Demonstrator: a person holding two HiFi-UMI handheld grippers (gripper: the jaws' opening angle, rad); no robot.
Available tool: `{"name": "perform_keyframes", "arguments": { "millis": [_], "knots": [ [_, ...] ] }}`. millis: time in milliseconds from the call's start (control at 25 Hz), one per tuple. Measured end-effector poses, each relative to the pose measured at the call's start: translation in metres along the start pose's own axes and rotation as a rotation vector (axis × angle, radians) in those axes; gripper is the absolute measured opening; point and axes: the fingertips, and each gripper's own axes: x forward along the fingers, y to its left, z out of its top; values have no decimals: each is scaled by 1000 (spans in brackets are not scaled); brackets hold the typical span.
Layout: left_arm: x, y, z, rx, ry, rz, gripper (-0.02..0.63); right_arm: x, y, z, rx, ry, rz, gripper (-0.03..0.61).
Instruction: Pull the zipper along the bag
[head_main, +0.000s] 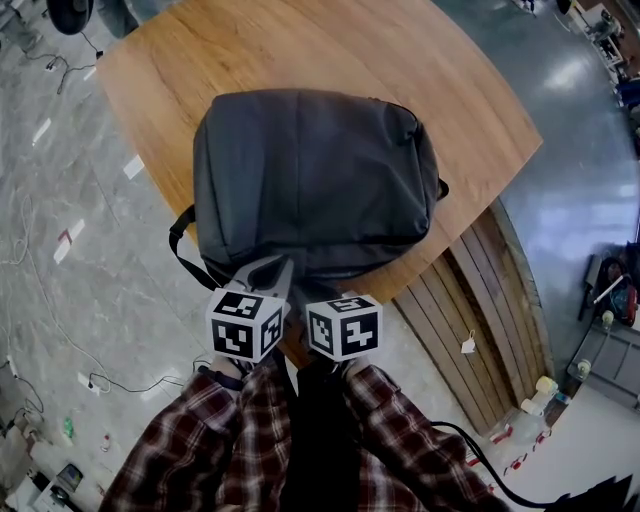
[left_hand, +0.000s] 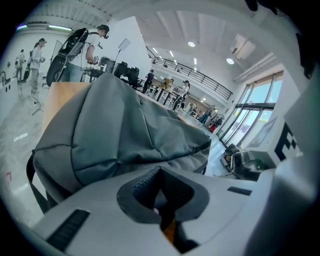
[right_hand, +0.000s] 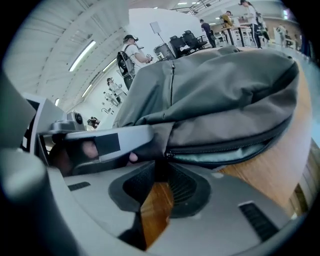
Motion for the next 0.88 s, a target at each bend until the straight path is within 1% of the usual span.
{"name": "perform_keyframes", "arguments": {
  "millis": [120,200,280,360,440,560,800,880],
  "knots": [
    [1,2,-3,-17,7,-2,9,5,-1,-1,-13,9,-36,81],
    [1,4,-3,-10,11,5,9,7,-1,0,-26,2,-41,61],
    [2,6,-3,-5,19,-1,9,6,0,0,-22,-22,-23,32],
    [1,5,-2,1,29,-22,9,3,1,1,-6,-39,2,21],
    [1,5,0,27,37,-38,9,-1,2,3,6,-40,27,17],
    [2,5,1,81,54,-49,9,-6,3,5,16,-27,47,15],
    [2,6,0,104,57,-55,9,-16,-2,4,58,15,84,11],
    [2,7,-2,113,58,-45,9,-15,-2,3,23,24,64,11]
  ]
}}
